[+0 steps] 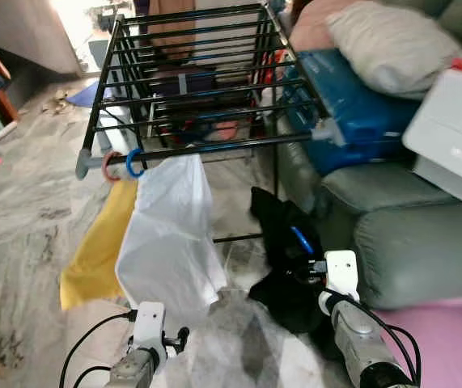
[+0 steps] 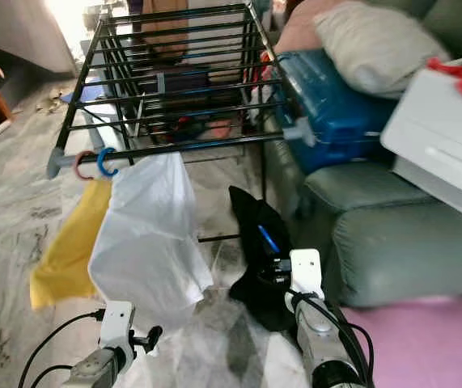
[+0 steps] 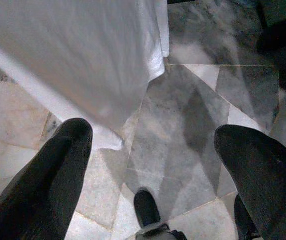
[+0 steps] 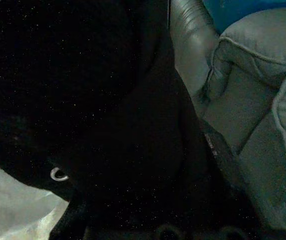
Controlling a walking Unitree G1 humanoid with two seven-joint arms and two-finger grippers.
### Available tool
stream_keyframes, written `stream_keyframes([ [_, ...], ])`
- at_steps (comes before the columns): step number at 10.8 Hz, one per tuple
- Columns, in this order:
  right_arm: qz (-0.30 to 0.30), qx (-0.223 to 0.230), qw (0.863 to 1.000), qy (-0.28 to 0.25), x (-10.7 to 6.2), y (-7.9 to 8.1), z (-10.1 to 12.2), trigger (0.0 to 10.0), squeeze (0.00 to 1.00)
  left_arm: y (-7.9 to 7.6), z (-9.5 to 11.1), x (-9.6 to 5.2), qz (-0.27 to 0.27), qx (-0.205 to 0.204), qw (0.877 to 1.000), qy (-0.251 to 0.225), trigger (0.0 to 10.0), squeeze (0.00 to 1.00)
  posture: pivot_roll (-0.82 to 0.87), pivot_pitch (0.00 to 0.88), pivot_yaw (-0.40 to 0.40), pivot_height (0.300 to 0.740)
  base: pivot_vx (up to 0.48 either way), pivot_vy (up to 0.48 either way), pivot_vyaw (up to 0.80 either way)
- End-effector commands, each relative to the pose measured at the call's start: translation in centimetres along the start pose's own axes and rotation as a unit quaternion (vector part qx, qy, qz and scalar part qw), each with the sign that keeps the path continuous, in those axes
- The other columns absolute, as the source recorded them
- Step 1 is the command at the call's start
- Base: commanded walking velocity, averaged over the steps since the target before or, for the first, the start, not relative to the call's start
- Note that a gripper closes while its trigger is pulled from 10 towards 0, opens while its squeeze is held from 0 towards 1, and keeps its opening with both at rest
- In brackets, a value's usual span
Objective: Hang hanger
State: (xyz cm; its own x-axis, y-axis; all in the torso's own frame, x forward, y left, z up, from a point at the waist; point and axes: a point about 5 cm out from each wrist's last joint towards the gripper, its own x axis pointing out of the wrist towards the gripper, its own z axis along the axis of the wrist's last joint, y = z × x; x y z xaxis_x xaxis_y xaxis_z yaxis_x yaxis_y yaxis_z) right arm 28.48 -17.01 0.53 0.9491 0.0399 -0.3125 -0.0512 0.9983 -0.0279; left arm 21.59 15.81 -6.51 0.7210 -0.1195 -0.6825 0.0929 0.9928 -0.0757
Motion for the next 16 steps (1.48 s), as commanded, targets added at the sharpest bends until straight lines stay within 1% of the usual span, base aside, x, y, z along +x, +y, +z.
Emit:
stream_keyframes([
  [1,0.003,0.004,1.000,-0.030,0.3,0.4,1.2,10.0,0.00,0.6,0.3,0.0,0.002,0.009,1.000,-0.003,10.0,0.00,-0.11,0.022,0.094,0.740,0.412,0.000,0.00],
  [3,0.004,0.002,1.000,-0.025,0.2,0.4,0.9,10.0,0.00,0.6,0.1,-0.1,0.004,0.010,1.000,0.004,10.0,0.00,-0.10,0.025,0.092,0.740,0.364,0.000,0.00],
  [7,0.019,-0.013,0.999,-0.046,0.1,1.0,1.5,10.0,0.00,1.3,-0.5,-0.3,0.019,0.014,1.000,0.019,10.0,0.00,-0.11,0.030,0.096,0.740,0.000,0.000,0.00],
  [9,0.018,-0.011,0.999,-0.040,-0.1,1.1,1.1,10.0,0.00,1.3,-0.7,-0.3,0.017,0.006,1.000,0.023,10.0,0.00,-0.11,0.030,0.101,0.740,0.000,0.000,0.00],
  [14,0.019,-0.011,0.999,-0.037,-0.1,1.4,1.1,10.0,0.00,1.6,-0.7,-0.4,0.009,0.005,1.000,0.027,10.0,0.00,-0.11,0.025,0.104,0.740,0.000,0.480,0.00],
  [16,0.016,-0.009,0.999,-0.041,-0.1,1.5,1.2,10.0,0.00,1.3,-0.4,-0.3,0.002,0.019,1.000,0.018,10.0,0.00,-0.11,0.022,0.107,0.740,0.000,0.000,0.00],
])
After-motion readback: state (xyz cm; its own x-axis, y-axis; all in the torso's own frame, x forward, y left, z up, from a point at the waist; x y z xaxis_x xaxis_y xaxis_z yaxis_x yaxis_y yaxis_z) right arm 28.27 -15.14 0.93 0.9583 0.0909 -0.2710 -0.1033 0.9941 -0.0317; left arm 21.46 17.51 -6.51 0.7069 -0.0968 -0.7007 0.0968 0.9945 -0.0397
